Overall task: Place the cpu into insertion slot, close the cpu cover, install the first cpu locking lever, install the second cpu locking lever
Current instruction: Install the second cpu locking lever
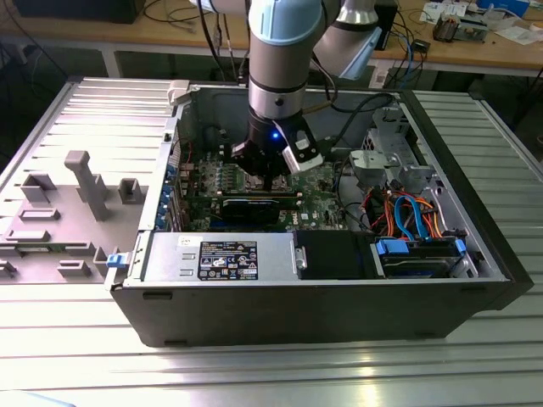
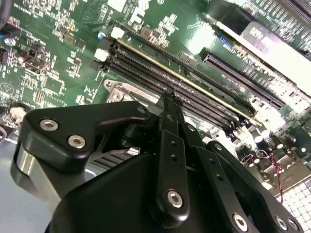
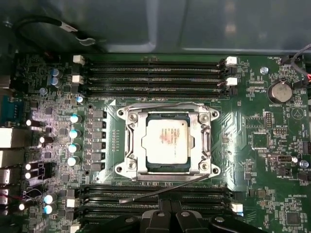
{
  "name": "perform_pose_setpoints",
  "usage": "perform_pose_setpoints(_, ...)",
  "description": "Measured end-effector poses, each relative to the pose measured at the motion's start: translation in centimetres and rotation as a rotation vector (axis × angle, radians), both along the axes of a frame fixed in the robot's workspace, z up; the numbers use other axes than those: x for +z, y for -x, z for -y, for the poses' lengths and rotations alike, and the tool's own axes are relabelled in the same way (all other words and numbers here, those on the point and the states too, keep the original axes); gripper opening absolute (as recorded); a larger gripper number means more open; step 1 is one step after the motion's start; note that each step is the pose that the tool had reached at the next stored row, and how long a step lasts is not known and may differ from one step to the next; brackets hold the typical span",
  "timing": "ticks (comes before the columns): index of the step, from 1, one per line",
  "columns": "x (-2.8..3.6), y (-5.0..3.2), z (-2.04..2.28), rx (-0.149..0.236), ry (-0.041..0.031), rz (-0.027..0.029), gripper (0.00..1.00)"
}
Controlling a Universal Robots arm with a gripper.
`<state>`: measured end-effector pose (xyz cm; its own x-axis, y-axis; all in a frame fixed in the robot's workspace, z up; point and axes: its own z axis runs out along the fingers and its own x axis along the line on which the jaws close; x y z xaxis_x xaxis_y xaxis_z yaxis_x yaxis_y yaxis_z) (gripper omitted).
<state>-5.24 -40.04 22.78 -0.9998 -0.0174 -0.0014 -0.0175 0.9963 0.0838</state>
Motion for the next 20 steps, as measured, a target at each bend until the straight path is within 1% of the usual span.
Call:
perform_pose_setpoints(1,-0.01,0.03,0.04,0.0,-0.0037,0.0009,0.11)
perform_pose_setpoints(3,0.03,0.11,0.19,0.0,-0.0081,0.0027,0.11)
perform_pose_setpoints(5,0.29,0.17,0.36,0.0,-0.0095,0.0049,0.11)
perform_pose_setpoints(6,0.39,0.18,0.38,0.0,-0.0095,0.0052,0.11)
perform_pose_setpoints(8,0.58,0.17,0.39,0.0,-0.0096,0.0054,0.11)
perform_pose_setpoints(9,0.97,0.17,0.39,0.0,-0.0098,0.0053,0.11)
perform_pose_setpoints(11,1.35,0.17,0.39,0.0,-0.0102,0.0055,0.11)
perform_pose_setpoints(13,1.5,0.15,0.31,0.0,-0.0136,0.0055,0.11)
perform_pose_setpoints(14,1.5,0.16,0.22,0.0,-0.0231,0.0055,0.11)
perform_pose_setpoints(15,1.49,0.16,0.17,0.0,-0.0415,0.0054,0.11)
perform_pose_setpoints(16,1.44,0.2,0.17,0.0,-0.0456,0.0055,0.11)
perform_pose_setpoints(20,1.16,0.67,0.18,0.0,-0.0459,0.0055,0.11)
